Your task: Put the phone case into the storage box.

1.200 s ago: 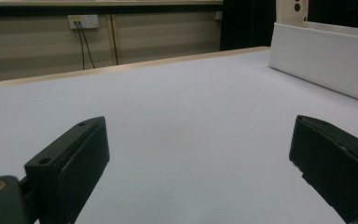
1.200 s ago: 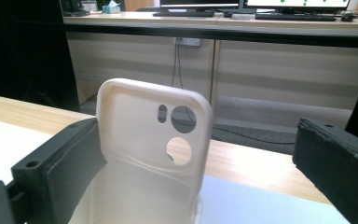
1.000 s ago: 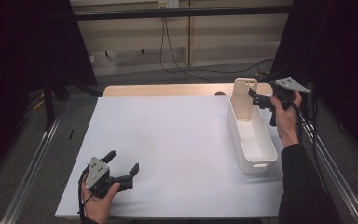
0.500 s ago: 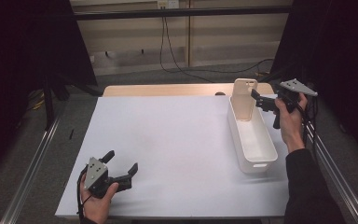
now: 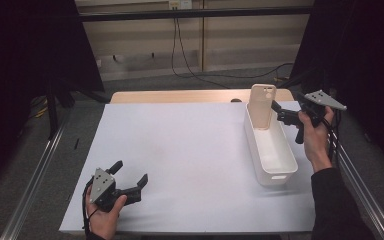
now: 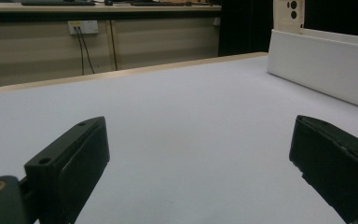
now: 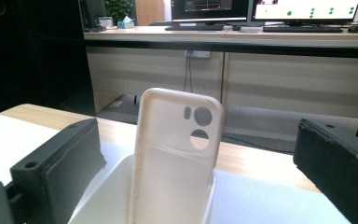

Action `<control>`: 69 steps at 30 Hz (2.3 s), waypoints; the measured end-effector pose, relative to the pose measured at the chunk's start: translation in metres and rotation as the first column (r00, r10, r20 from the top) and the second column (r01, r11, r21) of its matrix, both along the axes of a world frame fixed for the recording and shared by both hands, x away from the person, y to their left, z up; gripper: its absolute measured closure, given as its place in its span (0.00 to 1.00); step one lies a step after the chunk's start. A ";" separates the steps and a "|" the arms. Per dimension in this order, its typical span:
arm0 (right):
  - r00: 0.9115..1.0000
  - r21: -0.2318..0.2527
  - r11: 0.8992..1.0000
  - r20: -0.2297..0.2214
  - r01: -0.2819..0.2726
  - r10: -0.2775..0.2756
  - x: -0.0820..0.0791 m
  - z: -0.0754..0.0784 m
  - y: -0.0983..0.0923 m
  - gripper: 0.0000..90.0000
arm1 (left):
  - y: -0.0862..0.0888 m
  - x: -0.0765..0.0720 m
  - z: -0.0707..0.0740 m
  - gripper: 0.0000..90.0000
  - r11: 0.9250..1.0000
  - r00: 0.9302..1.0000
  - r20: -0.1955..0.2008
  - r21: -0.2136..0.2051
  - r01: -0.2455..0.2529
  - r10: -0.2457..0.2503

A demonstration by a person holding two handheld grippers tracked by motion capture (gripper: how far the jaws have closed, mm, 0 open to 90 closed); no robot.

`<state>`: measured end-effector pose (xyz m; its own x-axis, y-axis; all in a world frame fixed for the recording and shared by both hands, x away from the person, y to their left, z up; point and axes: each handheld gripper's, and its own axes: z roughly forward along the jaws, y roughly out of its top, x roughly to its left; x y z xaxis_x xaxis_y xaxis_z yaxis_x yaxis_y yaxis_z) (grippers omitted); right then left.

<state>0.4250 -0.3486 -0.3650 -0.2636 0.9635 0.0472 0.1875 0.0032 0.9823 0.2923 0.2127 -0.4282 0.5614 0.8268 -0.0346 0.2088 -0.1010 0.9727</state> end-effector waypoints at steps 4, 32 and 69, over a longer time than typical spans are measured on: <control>1.000 0.001 1.000 0.000 -0.009 0.009 -0.007 0.001 0.002 0.00 | 0.000 -0.001 0.001 0.05 1.000 1.000 0.004 0.001 -0.003 0.003; 0.998 -0.001 0.999 0.029 -0.051 0.051 -0.063 0.006 0.006 0.00 | 0.002 -0.003 0.003 0.05 1.000 1.000 0.019 -0.013 0.006 -0.006; 0.997 -0.024 0.999 0.064 -0.044 0.045 -0.135 -0.008 0.009 0.00 | 0.000 -0.005 0.004 0.05 1.000 0.999 0.033 0.006 0.007 -0.007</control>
<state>0.2896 -0.3398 -0.3728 -0.3079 0.9514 0.0067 0.1227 0.0327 0.9919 0.2869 0.2127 -0.4242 0.5677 0.8232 -0.0112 0.1757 -0.1078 0.9785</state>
